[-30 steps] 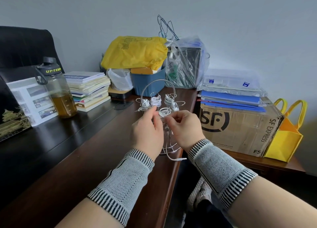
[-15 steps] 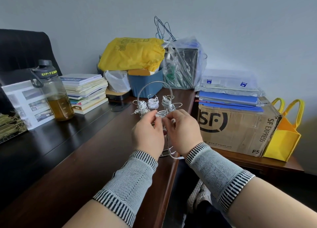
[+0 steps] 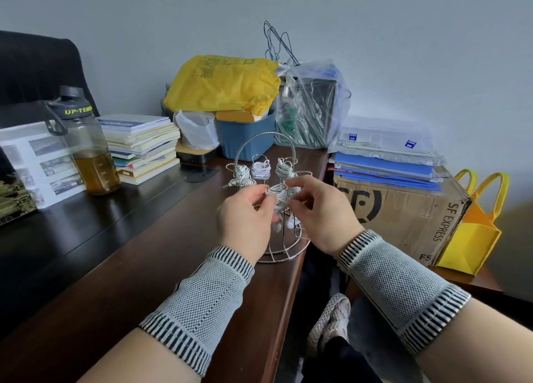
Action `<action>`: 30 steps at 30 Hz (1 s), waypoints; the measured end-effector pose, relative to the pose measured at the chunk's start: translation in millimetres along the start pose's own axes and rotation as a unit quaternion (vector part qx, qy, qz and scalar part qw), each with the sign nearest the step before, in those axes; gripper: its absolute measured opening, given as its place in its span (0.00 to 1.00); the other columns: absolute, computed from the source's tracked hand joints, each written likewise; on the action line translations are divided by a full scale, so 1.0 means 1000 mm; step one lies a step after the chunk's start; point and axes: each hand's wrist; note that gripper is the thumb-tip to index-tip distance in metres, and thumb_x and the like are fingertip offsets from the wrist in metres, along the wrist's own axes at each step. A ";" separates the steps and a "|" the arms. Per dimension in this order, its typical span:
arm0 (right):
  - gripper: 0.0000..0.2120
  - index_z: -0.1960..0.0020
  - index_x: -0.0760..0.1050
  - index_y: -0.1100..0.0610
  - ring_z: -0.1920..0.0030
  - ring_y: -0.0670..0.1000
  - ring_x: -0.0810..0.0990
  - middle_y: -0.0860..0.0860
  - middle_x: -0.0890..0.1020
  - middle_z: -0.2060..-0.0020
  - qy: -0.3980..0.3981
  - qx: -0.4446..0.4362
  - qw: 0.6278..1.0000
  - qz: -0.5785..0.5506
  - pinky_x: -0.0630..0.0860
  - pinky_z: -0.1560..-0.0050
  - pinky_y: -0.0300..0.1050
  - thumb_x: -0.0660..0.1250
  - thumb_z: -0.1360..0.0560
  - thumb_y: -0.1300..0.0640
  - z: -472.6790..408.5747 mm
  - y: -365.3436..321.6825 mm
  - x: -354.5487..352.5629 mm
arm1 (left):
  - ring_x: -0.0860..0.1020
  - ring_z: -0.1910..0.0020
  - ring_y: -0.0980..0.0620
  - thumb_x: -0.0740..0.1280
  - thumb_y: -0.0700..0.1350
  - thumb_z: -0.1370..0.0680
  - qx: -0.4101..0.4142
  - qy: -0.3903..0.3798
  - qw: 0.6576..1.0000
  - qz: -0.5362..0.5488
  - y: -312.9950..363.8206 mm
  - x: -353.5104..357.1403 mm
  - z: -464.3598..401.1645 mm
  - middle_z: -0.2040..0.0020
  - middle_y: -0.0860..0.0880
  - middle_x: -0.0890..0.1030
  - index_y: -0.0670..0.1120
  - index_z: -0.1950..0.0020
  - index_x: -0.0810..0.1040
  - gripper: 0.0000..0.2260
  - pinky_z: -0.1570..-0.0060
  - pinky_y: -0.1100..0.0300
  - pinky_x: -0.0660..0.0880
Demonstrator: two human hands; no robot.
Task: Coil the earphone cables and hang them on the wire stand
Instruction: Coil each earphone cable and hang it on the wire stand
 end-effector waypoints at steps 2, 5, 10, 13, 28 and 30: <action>0.14 0.40 0.77 0.52 0.67 0.36 0.75 0.40 0.78 0.64 -0.006 -0.001 1.000 -0.007 0.69 0.60 0.26 0.65 0.23 0.62 -0.001 0.002 0.000 | 0.84 0.66 0.57 0.69 0.42 0.22 -0.001 -0.005 1.000 0.002 -0.001 0.000 0.001 0.58 0.62 0.78 0.44 0.40 0.81 0.11 0.53 0.52 0.82; 0.13 0.39 0.78 0.54 0.62 0.37 0.75 0.44 0.80 0.56 0.009 -0.006 1.000 -0.009 0.73 0.52 0.32 0.64 0.22 0.61 0.000 0.001 0.002 | 0.83 0.67 0.57 0.70 0.43 0.23 0.010 -0.013 1.000 0.003 -0.004 -0.004 -0.001 0.59 0.62 0.80 0.45 0.41 0.82 0.10 0.53 0.50 0.82; 0.10 0.43 0.81 0.56 0.54 0.48 0.79 0.50 0.81 0.53 0.060 -0.033 0.998 -0.002 0.76 0.48 0.42 0.66 0.22 0.60 0.003 -0.001 0.021 | 0.83 0.66 0.57 0.69 0.43 0.22 0.001 -0.012 1.000 0.020 -0.012 -0.017 -0.008 0.55 0.56 0.84 0.47 0.40 0.82 0.11 0.53 0.50 0.82; 0.09 0.45 0.81 0.56 0.59 0.47 0.78 0.48 0.78 0.57 0.113 -0.035 0.993 -0.015 0.75 0.54 0.41 0.66 0.23 0.60 0.006 0.000 0.036 | 0.83 0.68 0.56 0.66 0.43 0.20 -0.012 -0.004 0.999 0.047 -0.015 -0.017 -0.006 0.59 0.57 0.83 0.49 0.40 0.81 0.11 0.57 0.54 0.82; 0.15 0.52 0.83 0.54 0.69 0.50 0.79 0.49 0.78 0.64 0.126 -0.192 0.965 0.127 0.74 0.69 0.39 0.61 0.24 0.47 -0.008 0.007 0.021 | 0.75 0.75 0.59 0.63 0.41 0.19 -0.030 -0.006 0.982 0.184 -0.020 -0.003 0.003 0.57 0.50 0.81 0.58 0.42 0.76 0.12 0.61 0.52 0.81; 0.13 0.52 0.83 0.54 0.66 0.48 0.79 0.48 0.79 0.63 0.111 -0.182 0.971 0.108 0.74 0.65 0.38 0.63 0.24 0.49 -0.010 0.009 0.020 | 0.75 0.75 0.60 0.63 0.41 0.19 -0.026 -0.013 0.983 0.181 -0.021 -0.004 0.002 0.54 0.48 0.81 0.58 0.42 0.75 0.12 0.61 0.52 0.81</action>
Point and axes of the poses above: each hand's wrist, its own z-axis away from the middle knuckle, its own x-axis out of the palm, y = z × x
